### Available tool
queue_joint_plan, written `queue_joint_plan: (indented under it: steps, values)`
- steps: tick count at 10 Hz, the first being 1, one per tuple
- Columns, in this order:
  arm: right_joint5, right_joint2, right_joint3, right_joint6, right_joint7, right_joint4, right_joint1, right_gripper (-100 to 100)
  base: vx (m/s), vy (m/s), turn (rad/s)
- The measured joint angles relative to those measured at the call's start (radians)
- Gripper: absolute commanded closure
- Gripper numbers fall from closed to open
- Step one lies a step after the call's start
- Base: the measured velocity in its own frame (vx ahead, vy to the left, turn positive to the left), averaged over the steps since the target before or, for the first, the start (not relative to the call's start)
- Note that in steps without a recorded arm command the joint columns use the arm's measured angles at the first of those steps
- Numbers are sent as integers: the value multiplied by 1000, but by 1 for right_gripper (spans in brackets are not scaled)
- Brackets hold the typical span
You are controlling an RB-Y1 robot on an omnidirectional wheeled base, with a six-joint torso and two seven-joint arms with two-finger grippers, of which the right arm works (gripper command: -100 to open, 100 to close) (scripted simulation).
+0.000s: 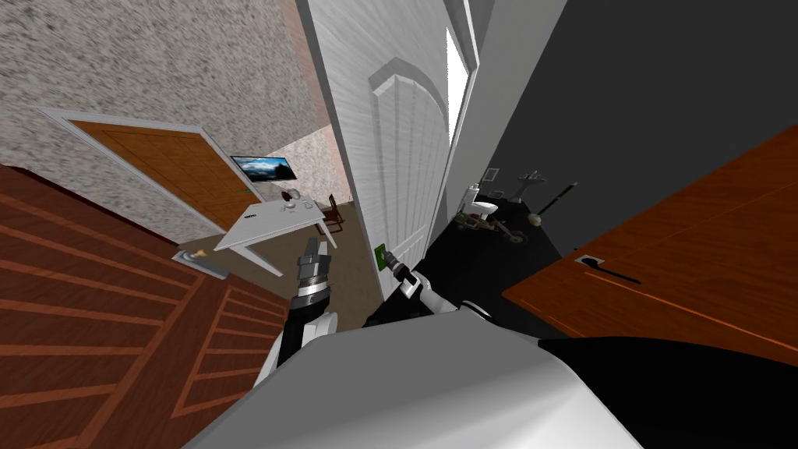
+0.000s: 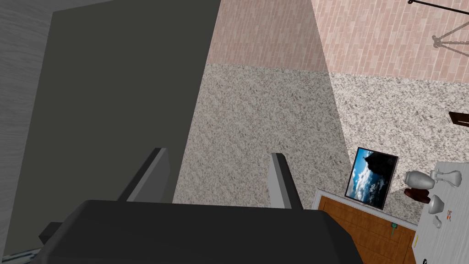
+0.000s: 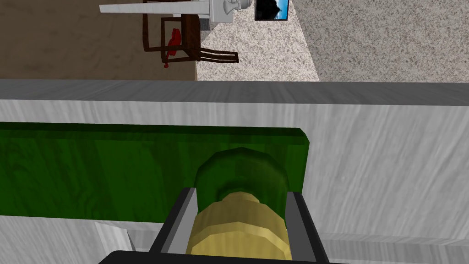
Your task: Push the door open
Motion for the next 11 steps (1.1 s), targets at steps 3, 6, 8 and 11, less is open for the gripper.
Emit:
queue_joint_plan:
  steps: [3, 6, 8, 11]
  values:
    - [0, 2, -32, 6, 13, -2, 1, 100, 122, 175, -40]
    - [-1, 12, -76, -6, 25, 37, -17, 100, 138, 170, -49]
    - [1, 16, -103, 3, 39, 27, -8, 100, 92, 138, -49]
    - [-1, 20, -135, 1, 47, 52, -23, 100, 74, 119, -37]
